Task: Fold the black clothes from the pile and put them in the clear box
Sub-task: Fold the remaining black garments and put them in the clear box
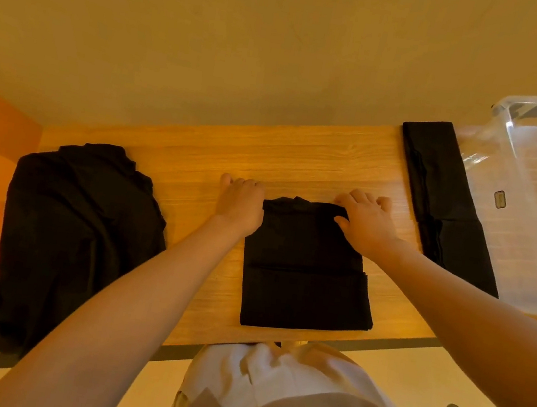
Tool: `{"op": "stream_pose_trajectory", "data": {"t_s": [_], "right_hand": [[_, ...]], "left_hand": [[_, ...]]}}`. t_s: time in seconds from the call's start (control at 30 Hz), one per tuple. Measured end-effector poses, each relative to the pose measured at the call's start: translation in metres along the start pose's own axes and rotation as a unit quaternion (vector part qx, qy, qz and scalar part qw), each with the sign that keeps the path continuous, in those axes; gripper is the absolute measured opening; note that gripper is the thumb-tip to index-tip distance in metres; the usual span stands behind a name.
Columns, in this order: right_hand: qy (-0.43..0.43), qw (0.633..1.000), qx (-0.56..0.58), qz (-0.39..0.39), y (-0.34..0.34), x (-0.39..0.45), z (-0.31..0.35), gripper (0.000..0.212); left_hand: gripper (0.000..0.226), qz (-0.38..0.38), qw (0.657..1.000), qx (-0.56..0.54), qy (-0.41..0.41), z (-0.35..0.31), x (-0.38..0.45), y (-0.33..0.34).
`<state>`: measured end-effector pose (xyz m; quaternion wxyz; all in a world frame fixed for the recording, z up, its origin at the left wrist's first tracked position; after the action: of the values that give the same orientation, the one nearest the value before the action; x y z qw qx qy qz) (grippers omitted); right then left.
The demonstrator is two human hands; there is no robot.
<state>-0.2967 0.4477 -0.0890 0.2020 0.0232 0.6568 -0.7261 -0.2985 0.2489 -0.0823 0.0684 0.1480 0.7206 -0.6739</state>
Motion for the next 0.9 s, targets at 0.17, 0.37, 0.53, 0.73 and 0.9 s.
{"op": "stream_pose_trajectory", "data": {"t_s": [0.17, 0.37, 0.53, 0.73, 0.9], "right_hand": [[0.047, 0.994, 0.065, 0.072, 0.004, 0.014, -0.012, 0.026], [0.054, 0.987, 0.136, 0.062, -0.011, 0.022, -0.021, 0.019], [0.060, 0.963, 0.261, -0.024, -0.043, 0.014, -0.028, 0.022], [-0.018, 0.966, 0.236, -0.102, -0.067, -0.027, -0.018, 0.017], [-0.070, 0.966, 0.216, -0.121, -0.058, -0.079, -0.012, 0.019]], "left_hand": [[0.009, 0.064, 0.995, -0.056, -0.042, 0.010, 0.009, 0.009], [0.014, 0.016, 0.992, -0.115, -0.045, 0.017, 0.011, -0.006], [0.015, -0.073, 0.979, -0.182, -0.047, 0.025, 0.002, -0.039], [0.010, -0.151, 0.970, -0.191, 0.026, 0.019, -0.041, -0.065], [0.014, -0.188, 0.963, -0.158, 0.115, 0.004, -0.093, -0.052]]}}
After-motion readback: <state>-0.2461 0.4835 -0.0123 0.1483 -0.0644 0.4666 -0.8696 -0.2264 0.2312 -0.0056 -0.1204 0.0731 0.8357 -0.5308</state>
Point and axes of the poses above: each hand's wrist, its own x-axis towards the middle knuckle, its own y-axis out of the palm, z = x × y, the point moved 9 cm from there along x, towards the middle knuckle, and after that the axes turned 1 degree about -x, right-handed, at the moved point
